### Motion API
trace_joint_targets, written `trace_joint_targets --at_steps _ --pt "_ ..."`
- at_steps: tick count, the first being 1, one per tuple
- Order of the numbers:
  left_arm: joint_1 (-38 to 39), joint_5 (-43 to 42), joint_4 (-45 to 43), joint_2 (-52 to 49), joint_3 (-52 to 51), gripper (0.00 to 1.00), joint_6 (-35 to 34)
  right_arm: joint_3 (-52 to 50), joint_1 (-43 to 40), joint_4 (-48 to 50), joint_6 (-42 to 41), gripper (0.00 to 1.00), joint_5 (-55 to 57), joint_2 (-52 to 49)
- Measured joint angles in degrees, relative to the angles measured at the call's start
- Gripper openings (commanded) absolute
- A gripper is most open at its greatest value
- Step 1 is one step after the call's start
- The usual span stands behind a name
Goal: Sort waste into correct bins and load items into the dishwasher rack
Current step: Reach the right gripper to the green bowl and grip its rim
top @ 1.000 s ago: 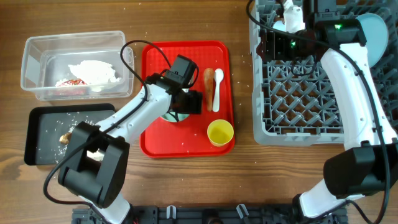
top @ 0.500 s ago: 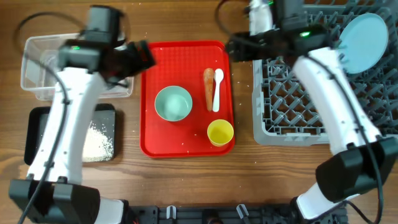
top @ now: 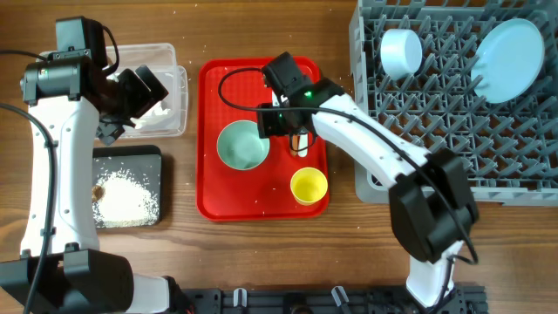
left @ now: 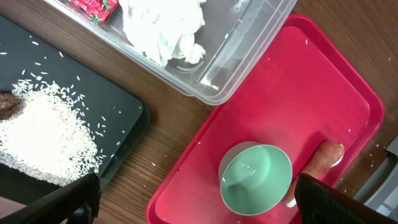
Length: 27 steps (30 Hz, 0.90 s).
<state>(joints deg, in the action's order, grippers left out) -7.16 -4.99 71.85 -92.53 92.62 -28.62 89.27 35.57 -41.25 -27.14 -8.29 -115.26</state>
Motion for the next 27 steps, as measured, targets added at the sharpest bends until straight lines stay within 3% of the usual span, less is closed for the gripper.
trace_joint_targets --at_steps 5,8,13,15,16,27 --pt "0.02 0.00 -0.04 0.00 -0.11 1.00 0.00 0.00 0.00 0.26 -1.27 0.46 -0.57 -3.58" --pt "0.02 0.02 0.00 0.00 -0.33 1.00 0.00 0.00 0.02 0.87 -1.64 0.36 -1.09 -4.39" --pt "0.02 0.02 -0.07 0.00 -0.68 1.00 0.00 0.00 0.02 2.21 -2.51 0.29 -2.10 -6.16" --pt "0.02 0.02 -0.07 0.00 -0.85 1.00 0.00 0.00 0.02 2.32 -2.86 0.20 -2.34 -7.17" --pt "0.02 0.02 -0.07 0.00 -0.85 1.00 0.00 0.00 0.02 2.36 -3.08 0.04 -2.45 -7.54" --pt "0.02 0.02 -0.07 0.00 -0.85 1.00 0.00 0.87 -0.83 1.44 -2.99 0.04 -3.96 -7.56"
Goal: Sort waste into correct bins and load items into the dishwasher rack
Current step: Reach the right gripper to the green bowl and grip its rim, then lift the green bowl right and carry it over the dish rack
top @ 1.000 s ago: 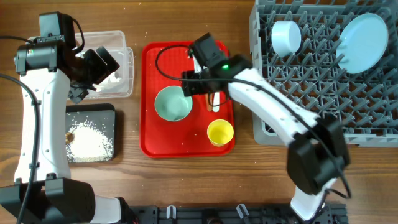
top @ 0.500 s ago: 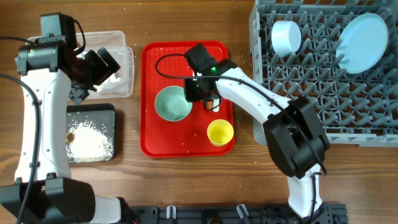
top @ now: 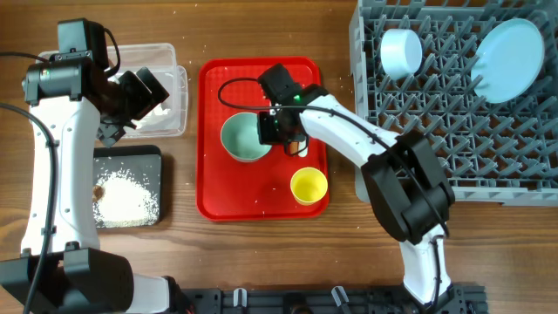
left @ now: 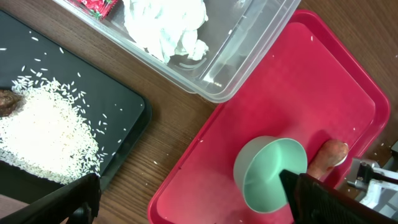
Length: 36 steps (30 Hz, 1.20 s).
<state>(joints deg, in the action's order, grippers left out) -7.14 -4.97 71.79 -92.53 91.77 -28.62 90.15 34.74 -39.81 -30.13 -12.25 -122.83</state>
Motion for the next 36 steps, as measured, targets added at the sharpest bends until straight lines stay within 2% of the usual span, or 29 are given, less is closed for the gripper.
trace_joint_targets --at_steps 2,6,8,11,12,16,23,29,36 --pt "0.00 0.00 0.00 0.00 -0.02 1.00 0.00 1.31 -1.99 -1.99 1.46 0.04 -0.22 2.86" --pt "0.00 0.02 0.00 0.00 -0.07 1.00 0.00 3.65 -10.36 -5.66 4.26 0.04 3.93 18.27" --pt "0.00 0.00 -0.09 0.00 -0.07 1.00 0.00 4.94 -14.69 -8.35 5.77 0.04 9.20 24.68" --pt "-0.02 0.00 -0.46 0.00 -0.11 1.00 0.00 6.19 -19.32 -16.15 7.15 0.04 25.44 31.28" --pt "0.00 0.02 -0.50 0.00 -0.11 1.00 0.00 5.84 -20.02 -20.41 6.54 0.04 36.28 31.19" --pt "0.00 0.00 -0.68 0.00 -0.11 1.00 0.00 1.70 -21.53 -20.59 6.40 0.04 51.39 29.46" --pt "0.00 0.00 -1.11 0.00 -0.11 1.00 0.00 -5.62 -22.69 -13.42 20.24 0.04 71.47 23.54" --pt "0.00 0.00 -1.95 0.00 -0.11 1.00 0.00 -5.70 -25.44 -11.23 30.97 0.04 76.52 19.32" --pt "0.00 0.00 -2.86 0.00 -0.11 1.00 0.00 -5.70 -26.56 -13.66 35.19 0.04 73.24 17.29"
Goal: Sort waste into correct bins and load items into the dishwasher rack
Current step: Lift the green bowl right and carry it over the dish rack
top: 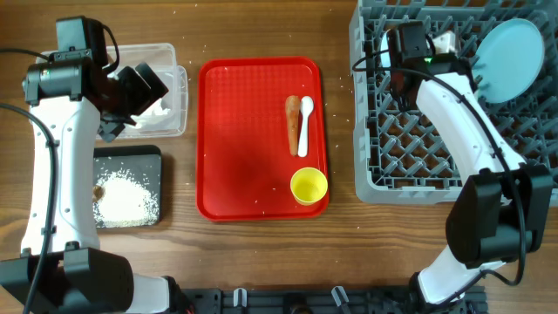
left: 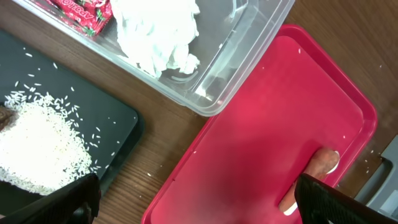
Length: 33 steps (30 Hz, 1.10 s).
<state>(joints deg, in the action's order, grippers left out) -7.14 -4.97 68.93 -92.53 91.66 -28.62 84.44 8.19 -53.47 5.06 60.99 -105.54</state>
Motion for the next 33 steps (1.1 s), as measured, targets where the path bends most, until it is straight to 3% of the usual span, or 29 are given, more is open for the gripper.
trace_joint_targets --at_steps 10,14,25,33 --pt "0.00 0.00 -1.53 0.00 -0.02 1.00 0.00 0.07 0.63 -1.57 0.26 0.04 -1.62 0.00" --pt "0.00 0.00 -1.68 0.00 -0.02 1.00 0.00 0.00 1.16 2.91 1.11 0.04 -4.83 -0.02" --pt "0.00 0.00 -1.90 0.00 -0.09 1.00 0.00 -0.35 1.16 17.18 19.71 0.04 5.07 -0.02" --pt "0.00 0.00 -2.45 0.00 -0.11 1.00 0.00 -0.57 1.16 16.46 22.49 0.05 3.19 -0.02"
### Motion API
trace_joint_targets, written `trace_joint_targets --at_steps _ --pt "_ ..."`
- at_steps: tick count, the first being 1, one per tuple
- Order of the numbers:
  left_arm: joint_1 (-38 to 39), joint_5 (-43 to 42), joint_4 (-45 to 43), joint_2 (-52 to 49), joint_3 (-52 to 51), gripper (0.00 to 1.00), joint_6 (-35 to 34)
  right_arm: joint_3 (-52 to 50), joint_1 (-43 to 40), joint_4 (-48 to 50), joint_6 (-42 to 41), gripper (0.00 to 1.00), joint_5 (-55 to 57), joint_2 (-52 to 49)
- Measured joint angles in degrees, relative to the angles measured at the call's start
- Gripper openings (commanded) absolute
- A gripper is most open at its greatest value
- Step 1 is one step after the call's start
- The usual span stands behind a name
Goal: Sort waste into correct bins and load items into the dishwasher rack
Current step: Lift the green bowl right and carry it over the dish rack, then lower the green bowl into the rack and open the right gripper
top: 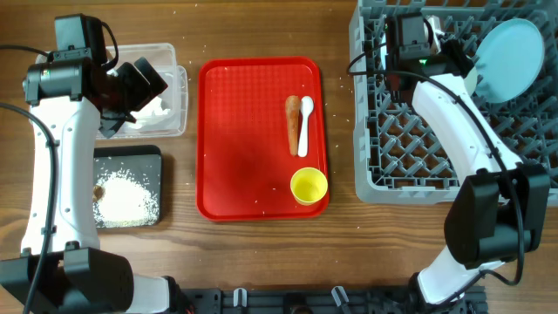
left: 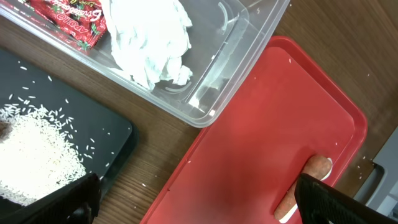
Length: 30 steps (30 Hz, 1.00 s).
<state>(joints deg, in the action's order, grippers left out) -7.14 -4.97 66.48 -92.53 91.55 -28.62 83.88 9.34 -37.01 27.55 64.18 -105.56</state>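
The red tray (top: 253, 174) holds an orange-brown sausage-like piece (top: 292, 124), a white spoon (top: 303, 126) and a yellow cup (top: 309, 185). The sausage-like piece (left: 305, 180) and the red tray (left: 261, 130) also show in the left wrist view. My left gripper (top: 144, 83) hovers open by the clear bin (top: 179, 96), with nothing between its fingers (left: 74, 196). My right gripper (top: 408, 35) is over the back left corner of the grey dishwasher rack (top: 453, 131). Its jaws are hidden from above. The green bowl is hidden.
The clear bin (left: 242, 56) holds crumpled white tissue (left: 149, 43) and a red wrapper (left: 68, 15). A black tray (top: 126, 187) with spilled rice lies at the front left. A teal plate (top: 510, 48) stands in the rack's back right.
My left gripper has shifted a little, so more of the red wrapper and less of the rice tray show. My right gripper stays over the rack's back left corner.
My right gripper was at the green bowl on the red tray, then had the bowl tilted up at its rim. Later the bowl was gone from the tray and the right gripper was over the rack's back left, where it remains. The left gripper stayed open by the clear bin.
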Motion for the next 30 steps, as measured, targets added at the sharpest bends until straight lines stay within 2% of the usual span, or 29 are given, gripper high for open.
trace_joint_targets --at_steps 19,25,30 --pt "-0.02 0.00 -0.09 0.00 0.00 1.00 0.00 -3.13 2.49 0.24 0.85 0.04 -2.19 0.00" --pt "0.00 0.00 -0.17 0.00 0.00 1.00 0.00 -3.17 2.89 -0.70 0.87 0.04 5.95 0.00" --pt "0.00 0.00 -0.37 0.00 0.00 1.00 0.00 -3.26 2.91 -8.02 -2.89 0.04 9.42 0.00"
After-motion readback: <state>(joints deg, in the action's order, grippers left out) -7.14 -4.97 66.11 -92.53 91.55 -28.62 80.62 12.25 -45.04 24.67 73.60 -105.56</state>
